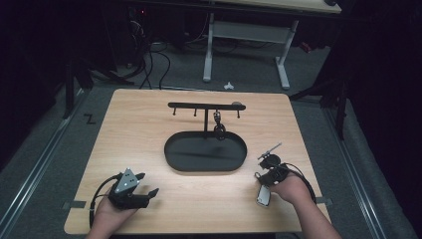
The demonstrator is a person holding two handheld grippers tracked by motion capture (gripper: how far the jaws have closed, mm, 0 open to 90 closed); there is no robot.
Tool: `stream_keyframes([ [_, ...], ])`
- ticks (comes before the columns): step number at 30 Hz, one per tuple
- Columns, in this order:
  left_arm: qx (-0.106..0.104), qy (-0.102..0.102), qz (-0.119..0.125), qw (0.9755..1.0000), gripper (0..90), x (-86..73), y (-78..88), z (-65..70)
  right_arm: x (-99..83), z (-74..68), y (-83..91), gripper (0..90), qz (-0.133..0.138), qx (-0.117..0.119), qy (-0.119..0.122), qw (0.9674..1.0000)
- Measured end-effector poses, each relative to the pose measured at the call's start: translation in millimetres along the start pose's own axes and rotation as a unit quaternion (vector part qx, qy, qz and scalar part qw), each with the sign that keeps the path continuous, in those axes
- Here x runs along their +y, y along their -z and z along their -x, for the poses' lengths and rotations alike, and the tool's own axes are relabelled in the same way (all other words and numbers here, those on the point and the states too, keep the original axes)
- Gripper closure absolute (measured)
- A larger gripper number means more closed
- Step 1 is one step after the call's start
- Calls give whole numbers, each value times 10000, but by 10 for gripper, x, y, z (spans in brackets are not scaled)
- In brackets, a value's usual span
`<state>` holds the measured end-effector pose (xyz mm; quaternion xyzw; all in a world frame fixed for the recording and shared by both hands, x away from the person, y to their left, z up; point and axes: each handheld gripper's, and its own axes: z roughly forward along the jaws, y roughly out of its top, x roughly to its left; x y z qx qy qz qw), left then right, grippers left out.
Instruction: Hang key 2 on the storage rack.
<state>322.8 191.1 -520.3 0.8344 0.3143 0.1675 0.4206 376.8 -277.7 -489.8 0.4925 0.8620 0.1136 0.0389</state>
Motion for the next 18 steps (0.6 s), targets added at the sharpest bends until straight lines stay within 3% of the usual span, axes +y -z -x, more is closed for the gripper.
stream_keyframes([
  [6, -6, 0, 14, 10000, 252, 1, 4, 4, 12, 16, -1, 832, -40, 39, 16, 10000],
  [14, -10, -10, 5, 10000, 254, 2, -5, 14, -18, -10, -3, 837, 99, -80, 269, 9996],
  [18, 14, -6, 11, 10000, 255, -1, -8, 20, -26, -27, -2, 840, 101, -84, 246, 9996],
])
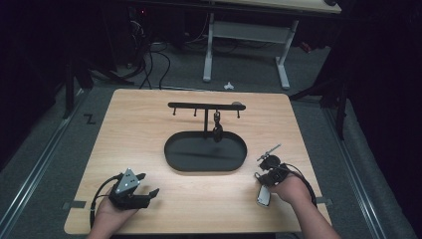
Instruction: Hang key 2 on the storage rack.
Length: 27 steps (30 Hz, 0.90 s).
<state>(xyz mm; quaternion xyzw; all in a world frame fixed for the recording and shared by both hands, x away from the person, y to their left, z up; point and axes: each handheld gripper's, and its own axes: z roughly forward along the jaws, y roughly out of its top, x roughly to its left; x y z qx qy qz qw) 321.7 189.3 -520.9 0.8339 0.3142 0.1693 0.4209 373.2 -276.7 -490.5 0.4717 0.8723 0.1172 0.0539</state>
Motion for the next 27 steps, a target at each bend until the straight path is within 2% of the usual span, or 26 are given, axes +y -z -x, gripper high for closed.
stream_keyframes([
  [3, 30, -3, 67, 10000, 256, 9, 17, 10, 1, 4, -1, 840, 30, -9, 68, 10000],
  [5, 21, 8, 86, 10000, 257, 6, 23, 10, 0, 0, 1, 841, 47, -4, -11, 10000],
  [6, 16, 16, 82, 10000, 257, 4, 22, 9, 6, 13, 4, 841, 92, 33, 101, 9999],
  [8, 14, 14, 60, 10000, 258, -1, 20, 4, 17, 7, 39, 841, 134, 71, 80, 9999],
  [18, 8, 26, 90, 10000, 261, -3, 32, -11, 120, 16, 467, 841, 495, 116, 49, 9987],
  [27, 60, 50, 136, 9999, 261, -3, 41, -21, 219, -7, 817, 840, 615, -16, 106, 9980],
])
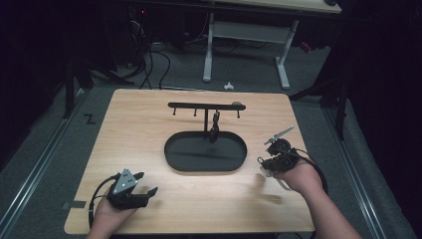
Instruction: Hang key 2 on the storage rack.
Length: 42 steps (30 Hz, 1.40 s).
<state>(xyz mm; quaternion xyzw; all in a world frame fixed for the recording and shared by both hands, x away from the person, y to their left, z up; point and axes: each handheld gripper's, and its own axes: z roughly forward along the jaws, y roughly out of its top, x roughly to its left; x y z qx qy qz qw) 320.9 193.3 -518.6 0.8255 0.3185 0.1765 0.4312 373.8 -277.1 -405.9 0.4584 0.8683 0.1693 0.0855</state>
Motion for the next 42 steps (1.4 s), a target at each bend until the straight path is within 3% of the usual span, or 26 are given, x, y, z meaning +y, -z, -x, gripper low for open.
stream_keyframes([
  [9, 21, -13, 38, 10000, 262, 11, -4, -7, 168, 17, 291, 841, 244, -117, 3, 9996],
  [15, 27, 0, 34, 10000, 263, 3, 6, -16, 259, 8, 373, 841, 344, -174, 47, 9992],
  [42, 329, 139, 33, 9994, 266, -151, 234, -32, 673, -62, 323, 841, 597, -1, 287, 9978],
])
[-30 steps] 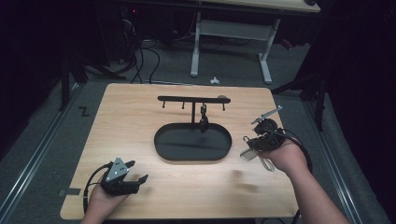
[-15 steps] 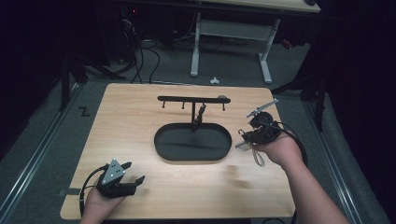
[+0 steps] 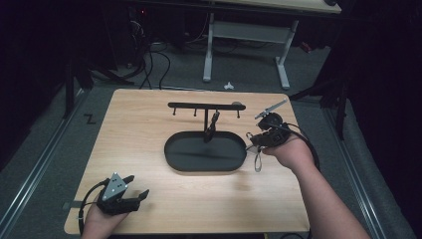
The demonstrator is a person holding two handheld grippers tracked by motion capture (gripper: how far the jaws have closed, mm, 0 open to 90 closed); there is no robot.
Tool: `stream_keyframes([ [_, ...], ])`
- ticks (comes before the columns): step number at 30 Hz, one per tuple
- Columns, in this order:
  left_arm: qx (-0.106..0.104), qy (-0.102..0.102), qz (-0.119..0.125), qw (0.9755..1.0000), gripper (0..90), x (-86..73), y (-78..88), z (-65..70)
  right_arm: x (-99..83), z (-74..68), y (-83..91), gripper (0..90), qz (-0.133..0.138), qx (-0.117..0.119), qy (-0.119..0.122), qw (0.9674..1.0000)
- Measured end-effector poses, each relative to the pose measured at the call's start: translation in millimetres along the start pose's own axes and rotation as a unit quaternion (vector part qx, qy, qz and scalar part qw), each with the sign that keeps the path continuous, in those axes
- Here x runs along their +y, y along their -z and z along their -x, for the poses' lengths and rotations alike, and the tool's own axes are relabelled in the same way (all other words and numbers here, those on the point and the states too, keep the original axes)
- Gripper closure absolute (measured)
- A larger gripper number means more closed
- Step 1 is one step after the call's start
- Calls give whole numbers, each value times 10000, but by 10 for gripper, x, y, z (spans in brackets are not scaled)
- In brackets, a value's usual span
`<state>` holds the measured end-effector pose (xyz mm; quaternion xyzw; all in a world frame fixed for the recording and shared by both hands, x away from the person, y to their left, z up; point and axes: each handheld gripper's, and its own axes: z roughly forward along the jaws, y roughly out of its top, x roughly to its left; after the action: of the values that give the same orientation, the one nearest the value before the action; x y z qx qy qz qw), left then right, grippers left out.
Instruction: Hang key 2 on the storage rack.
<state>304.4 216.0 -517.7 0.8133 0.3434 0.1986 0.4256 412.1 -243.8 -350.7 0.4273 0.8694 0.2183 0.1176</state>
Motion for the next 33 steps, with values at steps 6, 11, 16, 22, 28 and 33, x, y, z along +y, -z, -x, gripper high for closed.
stream_keyframes([
  [6, 59, 31, 9, 10000, 266, -24, 38, -11, 99, -6, -13, 842, 35, 9, 25, 10000],
  [11, 94, 55, 3, 9999, 267, -44, 63, -16, 160, -10, -23, 842, 74, 23, 79, 9999],
  [16, 127, 76, 17, 9999, 267, -56, 82, -17, 209, -15, -14, 841, 84, 27, 88, 9999],
  [22, 138, 68, -2, 9999, 267, -62, 89, -19, 305, -3, 13, 842, 76, -9, 101, 9999],
  [28, 124, 68, -23, 9999, 268, -65, 99, -26, 432, -21, 42, 841, 122, -29, 152, 9998],
  [33, 122, 58, -17, 9999, 268, -65, 95, -26, 524, -33, 30, 842, 154, -35, 164, 9997],
])
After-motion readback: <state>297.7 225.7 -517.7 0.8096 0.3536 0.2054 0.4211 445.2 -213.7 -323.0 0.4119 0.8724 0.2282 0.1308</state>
